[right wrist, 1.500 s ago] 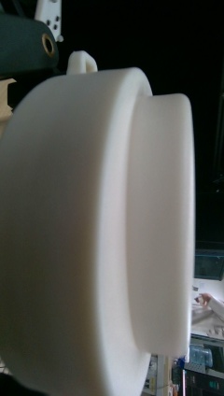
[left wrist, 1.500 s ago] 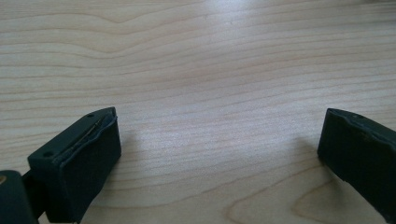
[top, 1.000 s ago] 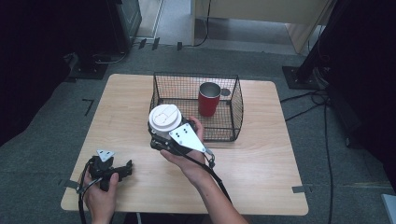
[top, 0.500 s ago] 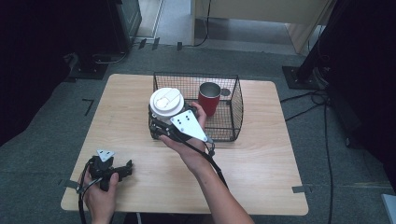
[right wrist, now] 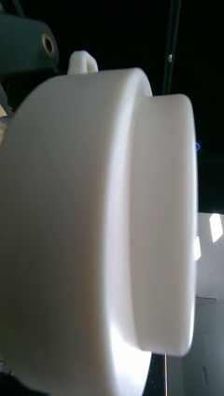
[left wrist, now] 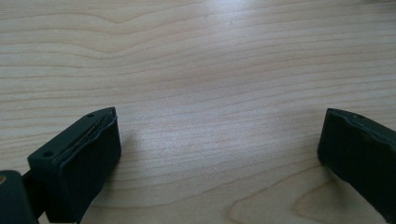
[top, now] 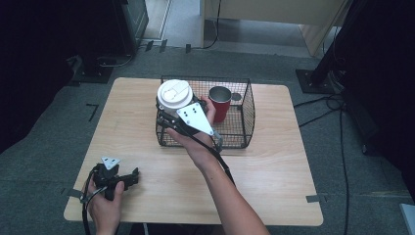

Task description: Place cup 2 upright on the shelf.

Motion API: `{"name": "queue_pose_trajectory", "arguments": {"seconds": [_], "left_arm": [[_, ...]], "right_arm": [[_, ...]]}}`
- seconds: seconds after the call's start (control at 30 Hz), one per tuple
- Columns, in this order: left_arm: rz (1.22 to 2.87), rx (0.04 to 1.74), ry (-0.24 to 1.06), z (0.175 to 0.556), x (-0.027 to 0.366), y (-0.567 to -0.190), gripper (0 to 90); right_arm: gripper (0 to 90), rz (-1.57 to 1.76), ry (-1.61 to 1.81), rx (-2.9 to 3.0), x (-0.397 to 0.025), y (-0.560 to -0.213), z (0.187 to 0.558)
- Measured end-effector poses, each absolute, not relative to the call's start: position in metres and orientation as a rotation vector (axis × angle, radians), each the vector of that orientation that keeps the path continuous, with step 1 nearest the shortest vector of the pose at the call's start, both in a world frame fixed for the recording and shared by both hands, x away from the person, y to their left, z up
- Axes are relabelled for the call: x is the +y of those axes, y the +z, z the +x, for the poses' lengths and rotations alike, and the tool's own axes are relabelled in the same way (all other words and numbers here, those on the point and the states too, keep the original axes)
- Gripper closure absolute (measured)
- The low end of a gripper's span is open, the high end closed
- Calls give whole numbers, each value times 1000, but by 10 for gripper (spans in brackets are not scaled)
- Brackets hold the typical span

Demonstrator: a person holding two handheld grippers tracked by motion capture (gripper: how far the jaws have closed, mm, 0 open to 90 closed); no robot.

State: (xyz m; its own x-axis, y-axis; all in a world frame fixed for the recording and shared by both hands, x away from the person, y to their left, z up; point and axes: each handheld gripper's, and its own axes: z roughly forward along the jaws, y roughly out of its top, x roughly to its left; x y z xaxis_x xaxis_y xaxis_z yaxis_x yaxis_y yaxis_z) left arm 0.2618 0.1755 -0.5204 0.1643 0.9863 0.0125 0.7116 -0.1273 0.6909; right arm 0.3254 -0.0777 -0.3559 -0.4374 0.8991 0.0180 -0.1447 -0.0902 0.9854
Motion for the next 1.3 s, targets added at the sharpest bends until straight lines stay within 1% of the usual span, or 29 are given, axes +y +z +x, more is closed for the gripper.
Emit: {"name": "queue_pose_trajectory", "arguments": {"seconds": [0.4,0.73,1.3], "left_arm": [[1902,1603,659,262,176,-520,0],[1902,1603,659,262,176,-520,0],[1906,1600,655,262,175,-520,0]], "right_arm": [[161,918,1585,1382,-75,-363,354],[161,985,1538,1390,-81,-386,383],[161,1063,1448,1447,-78,-415,415]]}}
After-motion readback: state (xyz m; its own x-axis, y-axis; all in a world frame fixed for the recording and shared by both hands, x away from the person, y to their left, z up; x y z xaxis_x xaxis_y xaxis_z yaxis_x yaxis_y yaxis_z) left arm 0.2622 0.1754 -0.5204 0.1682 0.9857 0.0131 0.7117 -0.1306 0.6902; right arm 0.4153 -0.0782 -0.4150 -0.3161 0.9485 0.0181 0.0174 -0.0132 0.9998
